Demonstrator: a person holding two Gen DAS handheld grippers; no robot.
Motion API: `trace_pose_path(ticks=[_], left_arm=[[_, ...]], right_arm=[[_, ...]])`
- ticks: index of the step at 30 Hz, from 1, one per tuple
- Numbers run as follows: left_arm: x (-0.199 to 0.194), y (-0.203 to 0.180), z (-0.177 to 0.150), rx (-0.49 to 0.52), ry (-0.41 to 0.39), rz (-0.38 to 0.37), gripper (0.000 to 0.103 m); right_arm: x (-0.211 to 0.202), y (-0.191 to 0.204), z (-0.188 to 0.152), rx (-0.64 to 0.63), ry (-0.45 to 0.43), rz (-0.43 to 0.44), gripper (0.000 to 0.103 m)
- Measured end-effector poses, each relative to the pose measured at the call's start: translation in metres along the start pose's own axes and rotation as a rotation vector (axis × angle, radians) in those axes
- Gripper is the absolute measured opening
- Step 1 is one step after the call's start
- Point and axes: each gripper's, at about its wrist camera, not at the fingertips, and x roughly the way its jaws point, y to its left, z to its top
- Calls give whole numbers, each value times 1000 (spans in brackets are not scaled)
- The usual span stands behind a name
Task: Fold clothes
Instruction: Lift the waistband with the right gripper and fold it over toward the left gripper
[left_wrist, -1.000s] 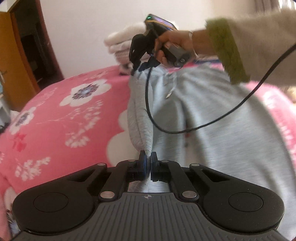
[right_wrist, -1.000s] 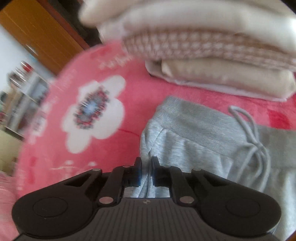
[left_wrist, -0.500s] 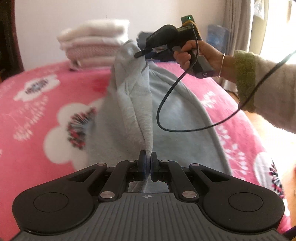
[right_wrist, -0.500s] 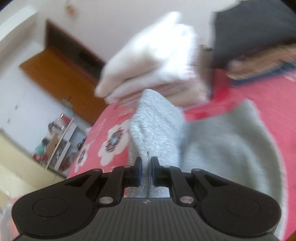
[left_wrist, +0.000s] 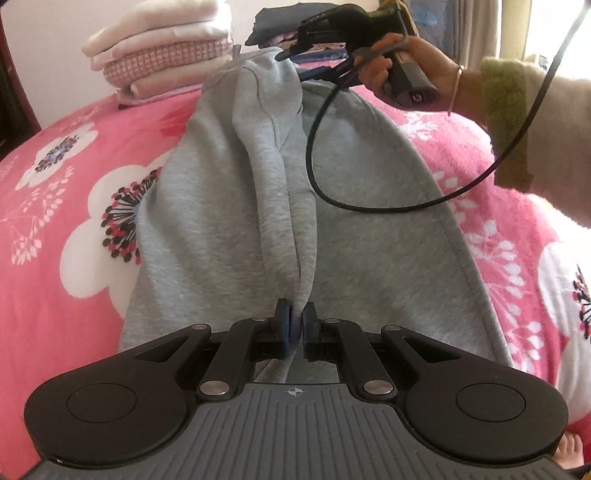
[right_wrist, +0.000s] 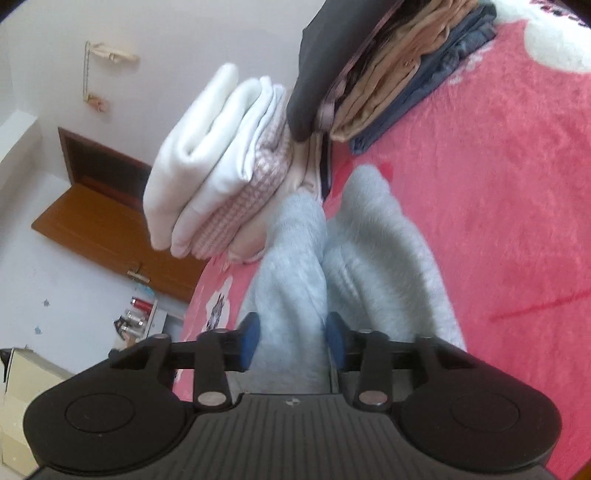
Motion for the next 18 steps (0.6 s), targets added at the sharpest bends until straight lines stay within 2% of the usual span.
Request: trace_pose_path(ticks=[2,3,6,10,14,18], left_arm=[[0,-1,0,1,-5,6,4],[-1,-1,1,1,-10,9,4],[-9,-1,5,-12,-25,4,2],[-31,-5,25,-38,-75,-24,2],[-48,-22,47,3,-137,-110,2],[-45,-38,58,12,-145,-183,2]], right_arm=[[3,-1,3,2,3,-32,43],[5,-2,5,3,6,-51,37],[11,6,11,-41,2,-74,9],[10,23,25,-119,-1,-101,6],[9,39,39,-197,-4,-128,6],[6,41,50,-232,-3,-152,6]])
